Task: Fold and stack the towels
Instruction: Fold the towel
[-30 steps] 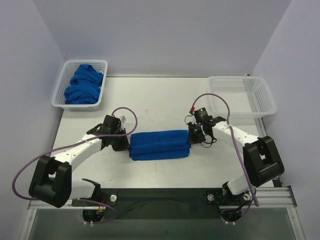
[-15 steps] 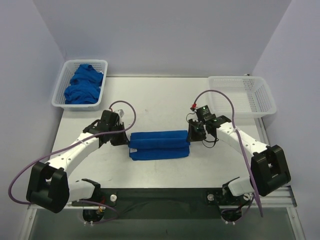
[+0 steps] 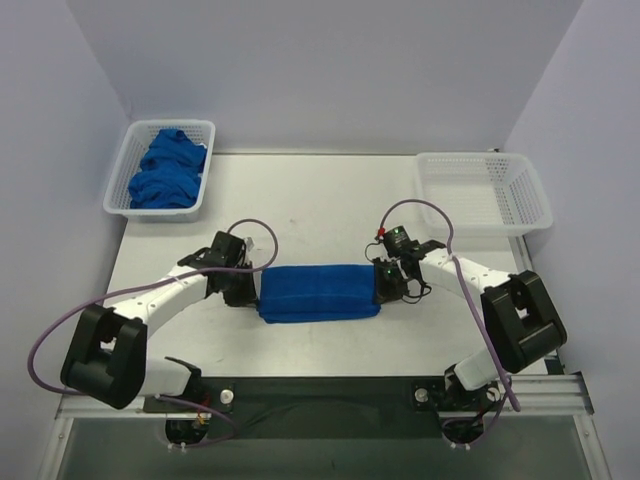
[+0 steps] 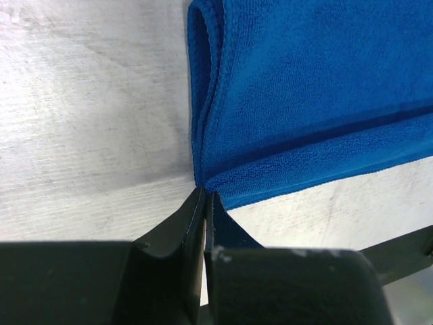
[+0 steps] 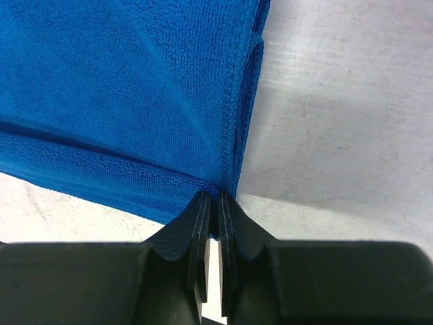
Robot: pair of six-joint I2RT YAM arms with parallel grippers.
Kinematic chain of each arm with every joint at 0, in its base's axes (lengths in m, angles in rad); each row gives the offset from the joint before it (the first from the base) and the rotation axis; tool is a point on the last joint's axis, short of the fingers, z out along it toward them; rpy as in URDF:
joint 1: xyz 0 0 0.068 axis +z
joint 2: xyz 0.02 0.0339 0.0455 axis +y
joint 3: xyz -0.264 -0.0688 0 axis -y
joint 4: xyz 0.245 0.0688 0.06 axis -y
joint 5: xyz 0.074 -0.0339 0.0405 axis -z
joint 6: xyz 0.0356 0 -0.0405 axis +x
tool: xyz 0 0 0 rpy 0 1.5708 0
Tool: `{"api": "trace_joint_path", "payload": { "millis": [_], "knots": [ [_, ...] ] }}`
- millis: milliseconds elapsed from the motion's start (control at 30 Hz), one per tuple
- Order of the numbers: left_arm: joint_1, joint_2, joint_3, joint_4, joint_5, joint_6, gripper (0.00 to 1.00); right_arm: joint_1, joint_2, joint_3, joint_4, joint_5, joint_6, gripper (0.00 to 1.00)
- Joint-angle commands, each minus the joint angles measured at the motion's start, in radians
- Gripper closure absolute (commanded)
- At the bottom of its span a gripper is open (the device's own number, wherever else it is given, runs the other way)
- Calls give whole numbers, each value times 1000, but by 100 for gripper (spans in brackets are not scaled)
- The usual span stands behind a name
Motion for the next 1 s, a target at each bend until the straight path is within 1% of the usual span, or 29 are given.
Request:
{"api": "trace_joint_path", "payload": {
  "millis": [0,33,67,100,133,167,200,233,267,367,433,467,533,567,600,633,667,700,733,833,967],
  "knots": [
    [-3,-41,-10,6,23,6,89,6,-16,3,-30,7,-27,88],
    [-3,-61,-19,3,34,-4,66,8,-22,3,-33,-6,-27,82],
    [-3,-75,-24,-7,43,-8,53,12,-42,9,-46,-13,-30,69],
    [-5,-89,-26,-17,54,-14,45,15,-54,11,-57,-20,-38,64],
    [-8,-124,-23,-24,78,-16,33,17,-68,19,-73,-23,-41,60],
    [-12,-146,-16,-49,82,-16,25,21,-103,37,-105,-32,-47,52],
    [-15,-170,-9,-61,82,-14,20,24,-122,49,-122,-33,-64,48],
    [-21,-217,14,-72,80,-7,12,28,-141,61,-138,-33,-68,45],
    [-21,-241,25,-84,77,-4,10,29,-178,74,-161,-35,-76,42],
    [-24,-288,85,-86,68,-4,10,28,-217,127,-180,-33,-84,41],
    [-31,-258,114,-80,65,-1,16,29,-206,170,-179,-56,-79,43],
    [-46,-240,141,-68,63,-2,27,32,-186,183,-172,-64,-65,49],
    [-72,-175,168,-55,56,-2,39,50,-159,204,-163,-70,-59,58],
    [-110,-151,178,-34,53,-2,45,54,-130,206,-148,-70,-45,64],
    [-129,-102,192,-18,43,-2,49,60,-119,201,-133,-72,-39,68],
    [-147,-75,197,-9,40,-4,51,66,-100,177,-114,-69,-32,71],
    [-159,-49,197,6,37,-7,54,66,-93,164,-79,-70,-10,78],
    [-175,-2,180,20,39,-13,59,66,-85,125,-62,-73,-4,79],
    [-181,20,169,35,37,-14,61,67,-74,103,-27,-67,1,82],
    [-187,75,94,55,5,-21,71,66,-64,-4,34,-52,7,87],
    [-187,74,10,78,-13,-17,75,64,-56,-118,97,-37,13,89]
  ]
}}
